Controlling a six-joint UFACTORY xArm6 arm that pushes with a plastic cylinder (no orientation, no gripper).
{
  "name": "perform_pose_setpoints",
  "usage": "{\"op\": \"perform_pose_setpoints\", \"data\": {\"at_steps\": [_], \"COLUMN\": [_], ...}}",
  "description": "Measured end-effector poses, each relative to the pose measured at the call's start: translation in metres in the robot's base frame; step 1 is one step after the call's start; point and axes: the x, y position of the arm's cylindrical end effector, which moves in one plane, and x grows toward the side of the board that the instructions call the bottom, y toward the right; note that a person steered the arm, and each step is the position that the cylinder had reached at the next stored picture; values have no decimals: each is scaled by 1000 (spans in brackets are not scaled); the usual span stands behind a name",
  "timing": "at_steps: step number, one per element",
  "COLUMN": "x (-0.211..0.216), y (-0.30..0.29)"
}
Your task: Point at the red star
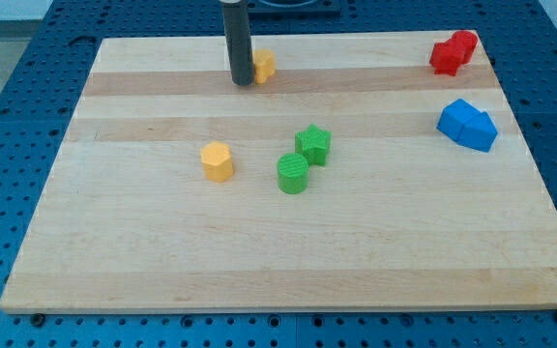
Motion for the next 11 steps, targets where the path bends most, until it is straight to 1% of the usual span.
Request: {"op": "perform_pose_setpoints", "data": {"at_steps": [1,2,5,6,7,8,11], "x": [13,17,19,37,37,22,-11], "y": [6,45,223,269,312,329,329]}}
